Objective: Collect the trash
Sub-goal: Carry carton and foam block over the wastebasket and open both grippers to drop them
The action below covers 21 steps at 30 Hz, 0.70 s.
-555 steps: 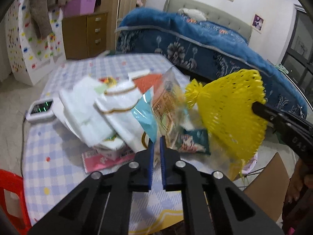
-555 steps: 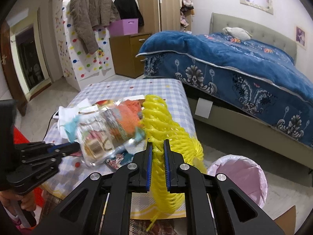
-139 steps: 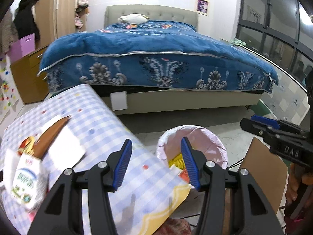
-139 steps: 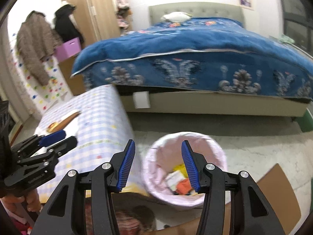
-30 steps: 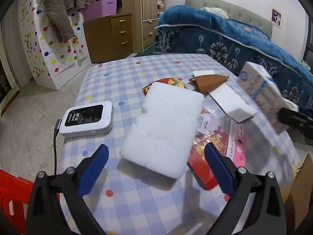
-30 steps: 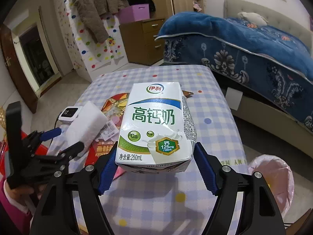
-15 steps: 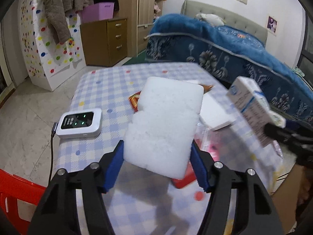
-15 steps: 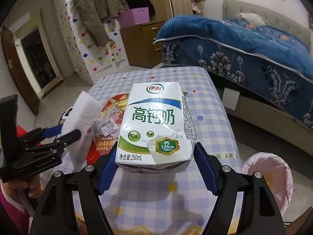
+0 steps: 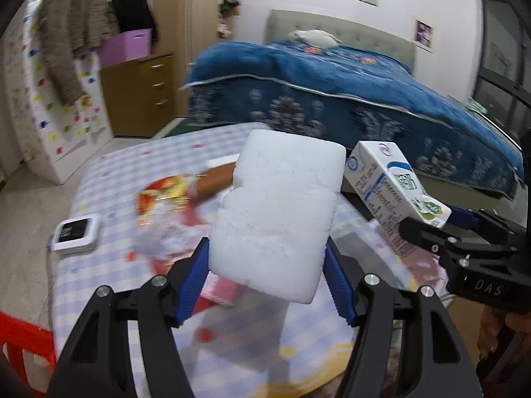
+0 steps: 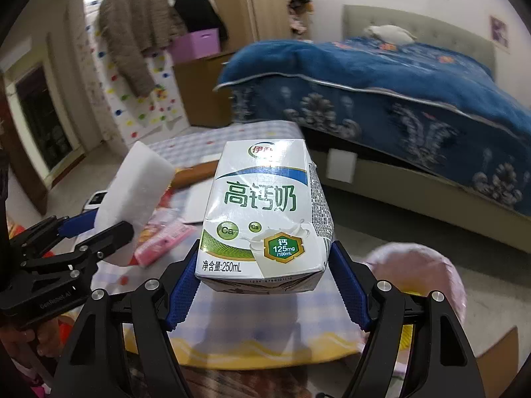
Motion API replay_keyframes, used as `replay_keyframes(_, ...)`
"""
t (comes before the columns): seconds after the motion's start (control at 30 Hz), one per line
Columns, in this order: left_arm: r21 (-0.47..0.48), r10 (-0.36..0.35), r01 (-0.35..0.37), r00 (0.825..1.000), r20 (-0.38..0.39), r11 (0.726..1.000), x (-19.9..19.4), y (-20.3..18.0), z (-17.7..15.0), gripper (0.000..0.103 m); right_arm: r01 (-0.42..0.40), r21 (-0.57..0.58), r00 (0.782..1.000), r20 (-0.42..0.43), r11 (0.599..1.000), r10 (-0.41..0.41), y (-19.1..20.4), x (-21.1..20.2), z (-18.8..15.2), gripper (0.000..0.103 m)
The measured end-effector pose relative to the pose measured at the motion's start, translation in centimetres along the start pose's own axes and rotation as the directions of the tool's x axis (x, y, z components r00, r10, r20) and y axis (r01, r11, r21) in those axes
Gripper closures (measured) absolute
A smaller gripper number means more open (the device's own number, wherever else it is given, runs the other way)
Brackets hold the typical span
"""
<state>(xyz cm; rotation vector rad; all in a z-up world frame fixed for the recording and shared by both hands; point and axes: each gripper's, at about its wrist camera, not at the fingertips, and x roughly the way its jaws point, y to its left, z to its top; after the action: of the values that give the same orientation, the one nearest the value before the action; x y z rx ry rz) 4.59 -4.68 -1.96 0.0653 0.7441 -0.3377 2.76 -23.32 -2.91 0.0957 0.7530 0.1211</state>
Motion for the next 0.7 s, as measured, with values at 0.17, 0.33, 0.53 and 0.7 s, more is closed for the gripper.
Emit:
replay_keyframes(0.17, 0.074, -0.070, 0.071, 0.997, -0.017, 0.995, 1.9, -4.5, 0.9, 0.039, 0.080, 0.037, 0.997, 0.006, 0.996, -0.080, -3.8, -1.7, -1.2, 0.029)
replay_keyframes(0.33, 0.134, -0.135, 0.141, 0.990, -0.050, 0.981, 4.0, -9.1, 1.5, 0.039, 0.155, 0.107, 0.988, -0.004, 0.982, -0.155, -8.6, -3.4, -2.9, 0.029)
replay_keyframes(0.53, 0.197, -0.206, 0.224, 0.973, -0.106, 0.955, 6.7, -14.4, 1.7, 0.038, 0.256, 0.174, 0.967, -0.046, 0.951, -0.252, -13.8, -4.4, -5.3, 0.029)
replay_keyframes(0.7, 0.221, -0.242, 0.273, 0.957, -0.159, 0.936, 8.9, -17.4, 1.7, 0.037, 0.304, 0.214, 0.953, -0.084, 0.928, -0.293, -16.8, -4.1, -6.8, 0.029)
